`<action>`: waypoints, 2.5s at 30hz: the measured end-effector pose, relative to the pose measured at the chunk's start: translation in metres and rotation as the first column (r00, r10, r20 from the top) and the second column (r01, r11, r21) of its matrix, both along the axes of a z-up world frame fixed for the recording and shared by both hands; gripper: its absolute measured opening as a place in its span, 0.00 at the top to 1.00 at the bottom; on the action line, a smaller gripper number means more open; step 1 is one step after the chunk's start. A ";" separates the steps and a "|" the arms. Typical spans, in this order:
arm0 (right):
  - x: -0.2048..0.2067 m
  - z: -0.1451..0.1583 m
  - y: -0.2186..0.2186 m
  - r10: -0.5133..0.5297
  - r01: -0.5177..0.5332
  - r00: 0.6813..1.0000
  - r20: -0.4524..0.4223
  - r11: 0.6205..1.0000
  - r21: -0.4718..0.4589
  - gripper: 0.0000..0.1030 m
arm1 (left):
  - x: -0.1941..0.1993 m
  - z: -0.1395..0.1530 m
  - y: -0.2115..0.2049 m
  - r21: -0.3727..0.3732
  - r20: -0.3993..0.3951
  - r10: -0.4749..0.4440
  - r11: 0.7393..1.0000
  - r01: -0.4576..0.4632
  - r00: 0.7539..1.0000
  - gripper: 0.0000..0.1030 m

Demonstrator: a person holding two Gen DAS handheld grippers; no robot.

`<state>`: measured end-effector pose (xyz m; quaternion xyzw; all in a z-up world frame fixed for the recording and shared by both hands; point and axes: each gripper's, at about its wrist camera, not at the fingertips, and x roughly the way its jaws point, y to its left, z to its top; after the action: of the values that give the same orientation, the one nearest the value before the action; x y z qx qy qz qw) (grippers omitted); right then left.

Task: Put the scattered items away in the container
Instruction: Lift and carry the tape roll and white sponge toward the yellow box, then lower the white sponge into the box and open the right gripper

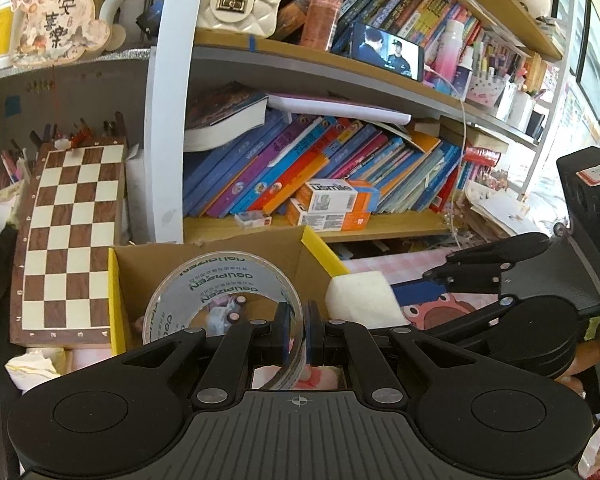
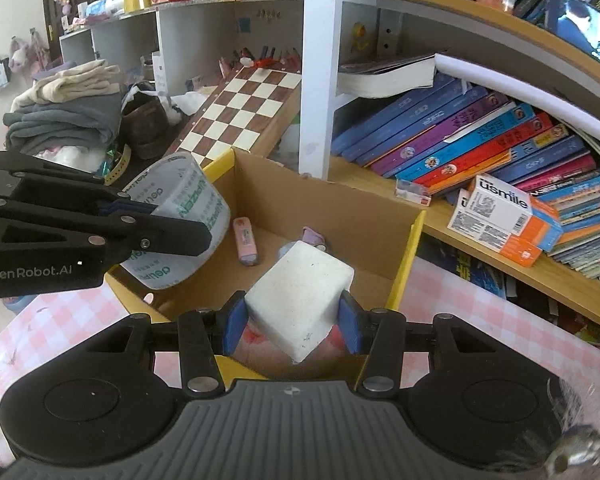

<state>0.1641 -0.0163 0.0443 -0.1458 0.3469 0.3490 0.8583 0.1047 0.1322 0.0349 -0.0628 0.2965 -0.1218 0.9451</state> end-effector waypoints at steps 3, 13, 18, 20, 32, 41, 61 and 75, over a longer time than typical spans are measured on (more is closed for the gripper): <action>0.009 -0.005 0.005 0.005 -0.005 1.000 -0.007 1.000 -0.008 0.56 | 0.007 -0.003 0.002 -0.007 -0.006 0.000 1.000 0.000 1.000 0.94; 0.043 -0.028 0.022 0.025 -0.027 0.999 -0.041 0.999 -0.046 0.56 | 0.036 -0.019 0.009 -0.047 -0.052 -0.014 0.999 0.012 0.999 0.94; 0.055 -0.038 0.030 0.045 -0.048 0.998 -0.051 0.997 -0.063 0.56 | 0.049 -0.026 0.012 -0.066 -0.073 -0.013 0.998 0.009 0.997 0.94; 0.059 -0.041 0.033 0.052 -0.056 0.997 -0.053 0.996 -0.073 0.56 | 0.053 -0.029 0.013 -0.073 -0.079 -0.011 0.997 0.005 0.997 0.94; 0.084 -0.057 0.043 0.062 -0.070 0.995 -0.072 0.992 -0.105 0.55 | 0.073 -0.047 0.019 -0.097 -0.132 -0.012 0.995 -0.001 0.991 0.94; 0.093 -0.064 0.047 0.049 -0.058 0.996 -0.073 0.989 -0.133 0.55 | 0.082 -0.055 0.020 -0.100 -0.155 -0.013 0.995 -0.003 0.988 0.94; 0.100 -0.067 0.055 0.056 -0.064 0.997 -0.057 0.985 -0.160 0.54 | 0.086 -0.063 0.024 -0.098 -0.179 -0.003 0.995 -0.015 0.984 0.94; 0.101 -0.063 0.054 0.050 -0.054 0.998 -0.026 0.986 -0.156 0.42 | 0.087 -0.066 0.026 -0.095 -0.186 0.006 0.995 -0.024 0.983 0.94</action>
<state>0.2654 0.0378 -0.0185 -0.2180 0.3790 0.3444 0.8308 0.1920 0.1583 -0.0308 -0.1218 0.3765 -0.1223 0.9102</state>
